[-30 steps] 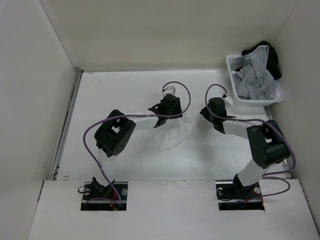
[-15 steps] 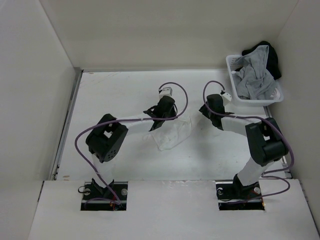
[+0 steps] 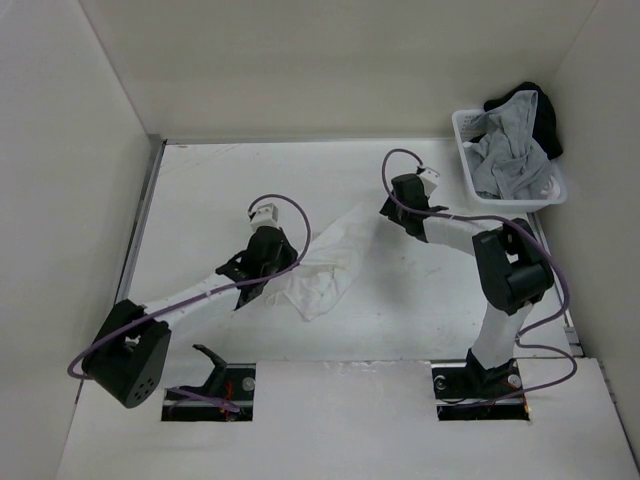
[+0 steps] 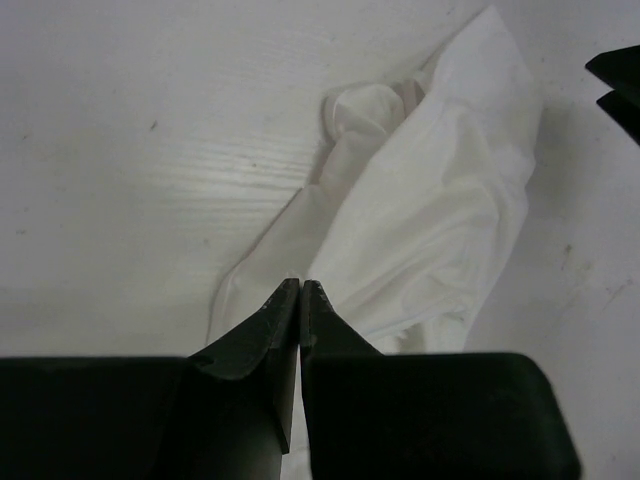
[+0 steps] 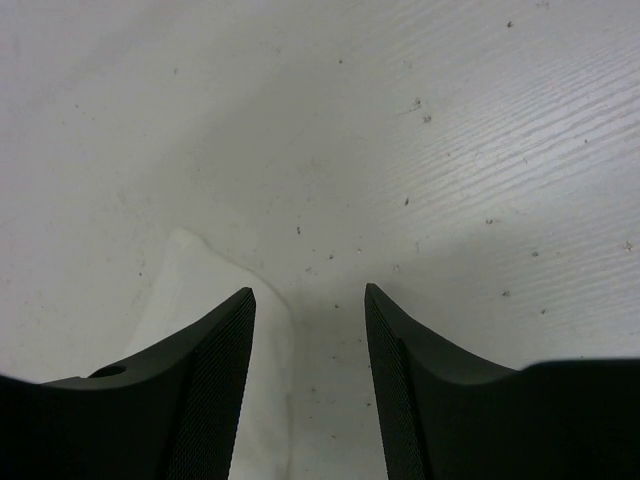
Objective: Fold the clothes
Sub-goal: Flatten the tank top out
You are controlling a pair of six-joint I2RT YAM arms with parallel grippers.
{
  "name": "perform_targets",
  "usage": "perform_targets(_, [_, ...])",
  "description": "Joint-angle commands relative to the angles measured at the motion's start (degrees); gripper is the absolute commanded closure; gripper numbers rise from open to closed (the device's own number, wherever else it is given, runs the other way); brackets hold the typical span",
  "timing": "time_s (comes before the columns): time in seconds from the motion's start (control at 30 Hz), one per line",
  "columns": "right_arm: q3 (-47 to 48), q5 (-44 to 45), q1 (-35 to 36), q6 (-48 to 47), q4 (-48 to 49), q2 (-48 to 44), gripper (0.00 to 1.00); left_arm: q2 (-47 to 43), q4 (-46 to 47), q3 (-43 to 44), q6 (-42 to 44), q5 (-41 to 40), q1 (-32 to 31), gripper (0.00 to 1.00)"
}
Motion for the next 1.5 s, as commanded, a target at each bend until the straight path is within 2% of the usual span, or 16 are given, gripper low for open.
perform_targets(0.0, [4.57, 0.86, 1.13, -2.22, -3.25, 0.98, 0.46, -5.36, -2.19, -3.62, -0.75, 1.63, 1.89, 0.99])
perform_targets(0.23, [8.26, -6.45, 5.62, -1.09, -4.49, 4.67, 0.43, -9.59, -1.41, -6.79, -1.10, 4.44, 3.39, 0.98])
perform_targets(0.43, [10.46, -9.52, 6.85, 0.06, -5.81, 7.40, 0.48, -10.38, -0.44, -6.44, -1.28, 5.23, 2.95, 0.98])
perform_targets(0.53, [10.99, -9.88, 6.94, 0.41, -6.08, 8.54, 0.61, -10.30, 0.44, -6.18, -1.81, 5.23, 3.21, 0.98])
perform_targets(0.63, [11.78, -9.35, 6.94, 0.76, -5.29, 8.46, 0.90, -9.25, 2.02, -4.34, -3.03, 4.80, 4.26, 0.98])
perform_targets(0.67, [12.22, -8.91, 6.94, 0.59, -4.50, 7.85, 0.97, -8.37, 2.89, -2.85, -3.65, 4.71, 4.79, 0.98])
perform_targets(0.7, [12.40, -8.48, 6.94, 0.15, -2.84, 6.88, 1.00, -7.58, 3.51, -1.62, -4.09, 4.53, 5.31, 0.98])
perform_targets(0.83, [14.15, -8.73, 6.94, -2.39, 6.48, -0.23, 1.00, -1.09, 7.38, 10.04, -6.11, 2.60, 10.58, 0.98])
perform_targets(0.93, [19.41, -9.70, 6.94, -5.12, 6.67, -5.50, 1.00, 3.31, 7.21, 24.18, -6.20, 3.47, 14.89, 0.99])
perform_targets(1.03, [21.36, -11.80, 6.94, -5.92, 6.14, -12.26, 0.99, 3.50, 5.46, 36.41, -4.45, 5.40, 17.88, 0.99])
perform_targets(1.13, [17.25, -12.95, 7.11, -6.62, 7.45, -19.65, 0.98, 0.70, 3.79, 42.41, -0.59, 7.78, 19.03, 0.98])
perform_targets(1.23, [6.47, -13.04, 9.48, -6.10, 11.48, -26.07, 0.96, -5.00, 4.04, 38.23, 2.93, 7.78, 17.28, 0.96])
perform_targets(1.33, [-7.86, -10.86, 14.04, -5.13, 17.63, -30.38, 0.93, -13.08, 5.53, 24.81, 5.04, 4.72, 12.80, 0.94])
perform_targets(1.4, [-19.62, -5.16, 18.60, -2.07, 22.73, -32.58, 0.81, -20.72, 6.50, 11.21, 4.00, 2.17, 9.64, 0.86])
perform_targets(1.47, [-29.04, -0.41, 23.00, 1.01, 24.85, -33.38, 0.62, -30.46, 4.33, -2.60, 3.82, 0.58, 6.83, 0.69])
